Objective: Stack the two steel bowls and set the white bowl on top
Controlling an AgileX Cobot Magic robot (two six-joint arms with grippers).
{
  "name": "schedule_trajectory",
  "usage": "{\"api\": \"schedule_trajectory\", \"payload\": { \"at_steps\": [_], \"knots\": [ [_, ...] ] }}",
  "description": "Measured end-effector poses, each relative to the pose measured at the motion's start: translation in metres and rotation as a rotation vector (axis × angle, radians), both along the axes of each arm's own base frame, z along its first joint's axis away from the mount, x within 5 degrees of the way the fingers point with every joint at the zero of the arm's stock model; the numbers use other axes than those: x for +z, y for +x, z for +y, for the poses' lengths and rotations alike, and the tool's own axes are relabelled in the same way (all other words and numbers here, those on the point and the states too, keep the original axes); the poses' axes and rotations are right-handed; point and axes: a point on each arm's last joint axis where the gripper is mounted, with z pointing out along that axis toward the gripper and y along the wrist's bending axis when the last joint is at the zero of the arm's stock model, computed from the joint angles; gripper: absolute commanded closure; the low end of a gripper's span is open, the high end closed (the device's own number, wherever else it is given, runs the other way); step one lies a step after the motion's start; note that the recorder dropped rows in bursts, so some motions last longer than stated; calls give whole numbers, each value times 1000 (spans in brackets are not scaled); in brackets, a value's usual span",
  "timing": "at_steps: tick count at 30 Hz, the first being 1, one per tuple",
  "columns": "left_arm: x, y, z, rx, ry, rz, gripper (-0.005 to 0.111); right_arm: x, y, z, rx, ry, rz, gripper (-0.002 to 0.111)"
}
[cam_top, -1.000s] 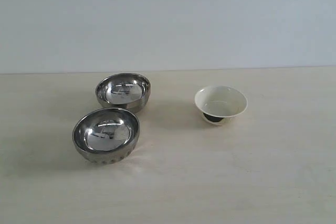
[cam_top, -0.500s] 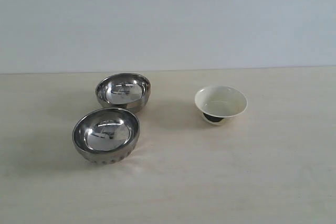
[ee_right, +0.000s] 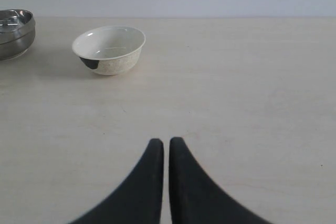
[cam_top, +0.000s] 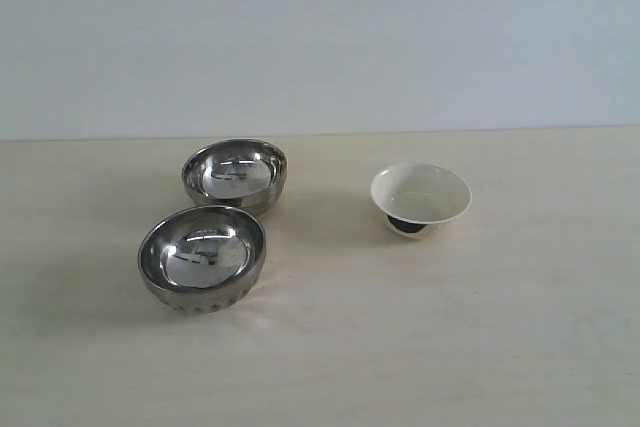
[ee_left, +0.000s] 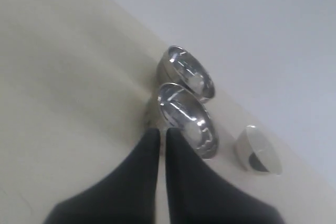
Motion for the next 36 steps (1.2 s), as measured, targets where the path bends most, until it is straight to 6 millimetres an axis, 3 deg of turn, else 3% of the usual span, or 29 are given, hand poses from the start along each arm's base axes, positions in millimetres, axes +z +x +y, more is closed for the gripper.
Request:
{"api": "schedule_trajectory", "payload": {
  "at_steps": [4,10,25,36],
  "knots": [
    [1,0,-3,-8,-130,15,103,0,0,0,0,0,0,108],
    [7,1,0,27,-159,-53,103,0,0,0,0,0,0,108],
    [11,2,1,43,-202,-86,103,0,0,0,0,0,0,108],
    [12,2,0,25,-119,-121,103,0,0,0,0,0,0,108]
  ]
}}
